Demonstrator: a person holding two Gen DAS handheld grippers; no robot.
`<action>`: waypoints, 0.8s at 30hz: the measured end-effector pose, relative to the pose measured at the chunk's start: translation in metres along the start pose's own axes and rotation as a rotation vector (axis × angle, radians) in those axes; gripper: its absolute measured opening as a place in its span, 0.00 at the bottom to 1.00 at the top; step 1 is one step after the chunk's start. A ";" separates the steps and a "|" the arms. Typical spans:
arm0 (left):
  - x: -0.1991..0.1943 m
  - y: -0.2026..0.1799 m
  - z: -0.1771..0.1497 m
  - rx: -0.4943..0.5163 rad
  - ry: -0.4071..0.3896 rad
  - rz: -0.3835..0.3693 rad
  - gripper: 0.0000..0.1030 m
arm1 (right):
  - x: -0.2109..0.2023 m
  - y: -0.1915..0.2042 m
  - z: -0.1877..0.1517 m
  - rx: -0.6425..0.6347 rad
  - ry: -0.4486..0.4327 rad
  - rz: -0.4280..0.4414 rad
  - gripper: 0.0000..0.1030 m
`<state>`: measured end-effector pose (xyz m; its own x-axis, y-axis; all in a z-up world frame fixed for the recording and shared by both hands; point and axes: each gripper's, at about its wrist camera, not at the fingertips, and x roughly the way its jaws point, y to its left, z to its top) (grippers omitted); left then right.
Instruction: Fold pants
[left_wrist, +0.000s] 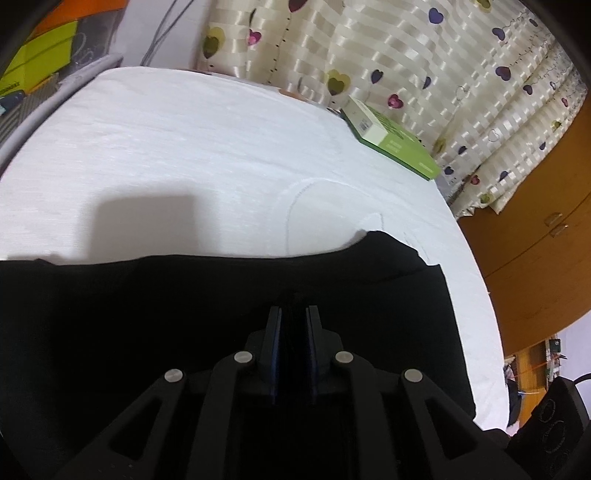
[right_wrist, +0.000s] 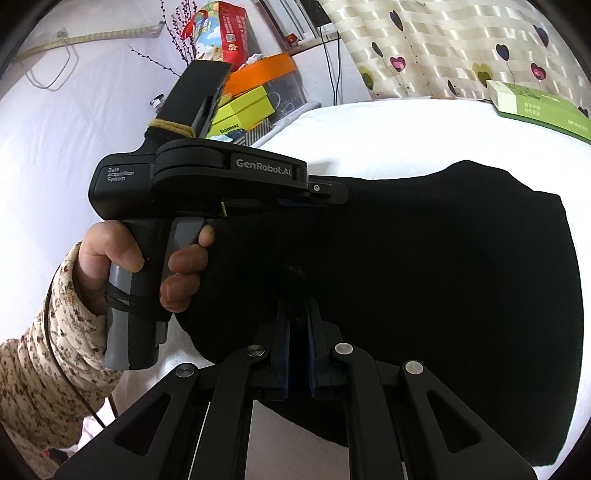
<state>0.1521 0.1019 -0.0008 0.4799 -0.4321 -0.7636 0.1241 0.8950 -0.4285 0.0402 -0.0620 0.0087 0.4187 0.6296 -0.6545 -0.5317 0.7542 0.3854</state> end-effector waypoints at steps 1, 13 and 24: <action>-0.001 0.000 0.000 -0.002 -0.003 0.005 0.16 | 0.001 0.000 0.001 -0.001 0.002 0.004 0.13; -0.030 -0.008 -0.001 0.015 -0.064 0.031 0.40 | -0.054 -0.009 0.001 -0.001 -0.100 0.021 0.20; -0.030 -0.043 -0.008 0.081 -0.068 -0.006 0.42 | -0.092 -0.073 -0.022 0.142 -0.115 -0.273 0.21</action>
<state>0.1260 0.0757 0.0366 0.5360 -0.4317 -0.7255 0.1960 0.8995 -0.3904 0.0244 -0.1788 0.0263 0.6162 0.4116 -0.6715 -0.2840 0.9114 0.2980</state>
